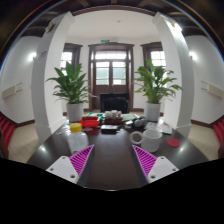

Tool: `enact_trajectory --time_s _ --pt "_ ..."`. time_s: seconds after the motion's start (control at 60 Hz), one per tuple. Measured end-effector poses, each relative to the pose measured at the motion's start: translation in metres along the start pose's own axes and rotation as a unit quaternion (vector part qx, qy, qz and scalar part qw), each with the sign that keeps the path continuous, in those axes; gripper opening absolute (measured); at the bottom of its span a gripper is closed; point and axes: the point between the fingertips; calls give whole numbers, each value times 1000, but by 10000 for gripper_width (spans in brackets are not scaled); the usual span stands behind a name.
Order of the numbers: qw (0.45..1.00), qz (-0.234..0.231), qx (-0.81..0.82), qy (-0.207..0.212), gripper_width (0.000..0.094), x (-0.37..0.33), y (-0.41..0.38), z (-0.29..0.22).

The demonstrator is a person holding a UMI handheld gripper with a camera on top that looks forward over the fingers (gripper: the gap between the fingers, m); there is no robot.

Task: Pour water

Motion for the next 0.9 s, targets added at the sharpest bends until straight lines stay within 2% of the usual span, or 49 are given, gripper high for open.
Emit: enact_trajectory --time_s 0.067,0.217,0.383,0.7,0.75,0.783,0.9 --pt "1000 -28 3 1 736 9 -55 45" --pt "997 -69 -16 -7 740 32 -125 75" --pt "997 -64 -30 -6 740 69 -143 68" --pt "996 -87 5 13 730 130 -164 47" --pt "997 -76 0 16 715 134 -160 46" --pt "997 -69 -7 14 599 134 -158 47" --pt "997 -74 -13 22 544 140 -161 46"
Point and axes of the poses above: the point between the fingertips, and its own axes, seen from behind it with the camera up: y to the right, z down, x forward, the way the camera looks, and after that the axes turned 9 degrees about -y, right-handed
